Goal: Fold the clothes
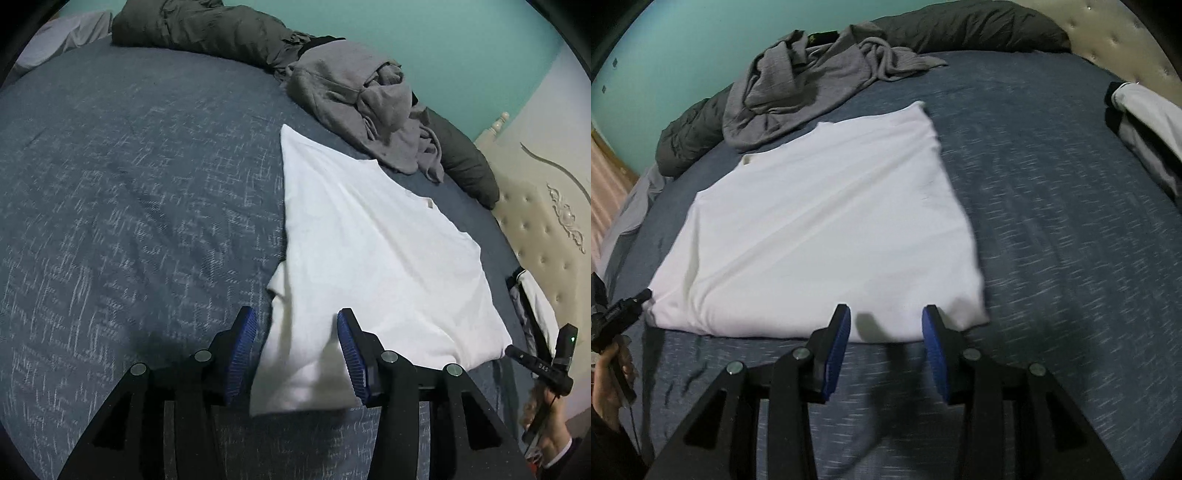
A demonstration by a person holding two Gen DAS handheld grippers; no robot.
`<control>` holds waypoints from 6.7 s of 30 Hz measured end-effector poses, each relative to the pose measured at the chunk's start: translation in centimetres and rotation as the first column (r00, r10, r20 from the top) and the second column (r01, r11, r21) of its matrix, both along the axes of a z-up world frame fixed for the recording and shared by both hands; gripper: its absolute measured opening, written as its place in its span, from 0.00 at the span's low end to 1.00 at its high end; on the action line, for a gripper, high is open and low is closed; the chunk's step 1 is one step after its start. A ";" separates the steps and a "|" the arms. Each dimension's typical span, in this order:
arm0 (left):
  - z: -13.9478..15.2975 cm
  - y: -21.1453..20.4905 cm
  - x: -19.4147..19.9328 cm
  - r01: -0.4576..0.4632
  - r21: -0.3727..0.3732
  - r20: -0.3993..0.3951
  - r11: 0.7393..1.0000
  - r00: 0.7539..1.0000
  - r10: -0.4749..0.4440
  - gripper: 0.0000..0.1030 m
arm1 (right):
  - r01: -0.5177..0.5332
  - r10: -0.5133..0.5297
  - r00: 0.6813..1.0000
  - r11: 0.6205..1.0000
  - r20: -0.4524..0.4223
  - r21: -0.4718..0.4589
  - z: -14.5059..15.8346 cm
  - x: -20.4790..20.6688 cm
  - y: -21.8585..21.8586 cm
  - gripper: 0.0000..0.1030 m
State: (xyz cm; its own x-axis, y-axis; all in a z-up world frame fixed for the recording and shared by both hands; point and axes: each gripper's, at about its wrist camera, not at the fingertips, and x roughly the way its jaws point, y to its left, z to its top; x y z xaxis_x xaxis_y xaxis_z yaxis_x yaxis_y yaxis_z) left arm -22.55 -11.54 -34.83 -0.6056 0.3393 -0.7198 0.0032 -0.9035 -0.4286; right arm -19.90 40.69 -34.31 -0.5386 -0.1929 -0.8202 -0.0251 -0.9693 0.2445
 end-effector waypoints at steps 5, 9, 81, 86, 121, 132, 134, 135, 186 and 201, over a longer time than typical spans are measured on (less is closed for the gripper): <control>-0.1 0.2 -0.6 0.011 -0.008 -0.002 1.000 1.000 -0.011 0.05 | 0.058 -0.058 0.998 0.998 0.012 0.017 -0.2 -0.7 2.1 0.54; 0.8 -0.3 0.0 0.003 -0.002 -0.030 1.000 1.000 -0.003 0.03 | 0.100 -0.099 0.994 0.995 0.044 -0.016 -1.4 -1.5 3.4 0.54; -1.8 -0.6 2.9 0.147 -0.278 0.035 0.949 0.989 -0.143 0.04 | 0.185 -0.190 0.979 0.980 0.079 0.073 -1.4 -0.2 5.3 0.00; -1.6 -0.3 2.5 0.142 -0.268 0.032 0.953 0.990 -0.138 0.04 | 0.141 -0.141 0.990 0.988 0.001 0.057 2.2 0.5 1.3 0.06; -1.2 -0.4 3.2 0.138 -0.232 0.017 0.963 0.990 -0.138 0.05 | -0.279 0.279 0.960 0.960 0.015 -0.031 0.3 -2.8 -21.2 0.00; -1.2 -0.4 3.2 0.141 -0.235 0.015 0.962 0.990 -0.142 0.05 | -0.296 0.295 0.953 0.955 0.061 0.006 -1.0 -4.1 -24.1 0.10; -1.1 -0.4 3.2 0.142 -0.236 0.013 0.961 0.990 -0.143 0.05 | -0.301 0.299 0.952 0.953 0.059 0.021 -1.2 -4.2 -24.3 0.03; -1.1 -0.4 3.2 0.141 -0.237 0.012 0.961 0.990 -0.142 0.05 | -0.298 0.296 0.953 0.954 0.056 0.022 -1.2 -4.3 -24.2 0.01; -0.1 -0.5 2.7 0.099 -0.273 -0.013 0.957 0.994 -0.106 0.04 | -0.157 0.158 0.987 0.983 0.001 0.097 -1.6 -0.1 -18.3 0.01; -0.5 -0.6 2.6 0.092 -0.265 -0.004 0.960 0.995 -0.097 0.04 | -0.042 0.043 0.999 0.998 0.016 -0.051 -0.4 3.0 -10.5 0.17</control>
State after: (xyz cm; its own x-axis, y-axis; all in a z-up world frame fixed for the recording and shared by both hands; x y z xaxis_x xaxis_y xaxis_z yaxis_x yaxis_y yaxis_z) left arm -19.91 -12.09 -35.29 -0.5925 0.1949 -0.7816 -0.0925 -0.9803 -0.1743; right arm -16.91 30.18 -34.76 -0.5153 -0.2566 -0.8177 0.0110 -0.9560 0.2930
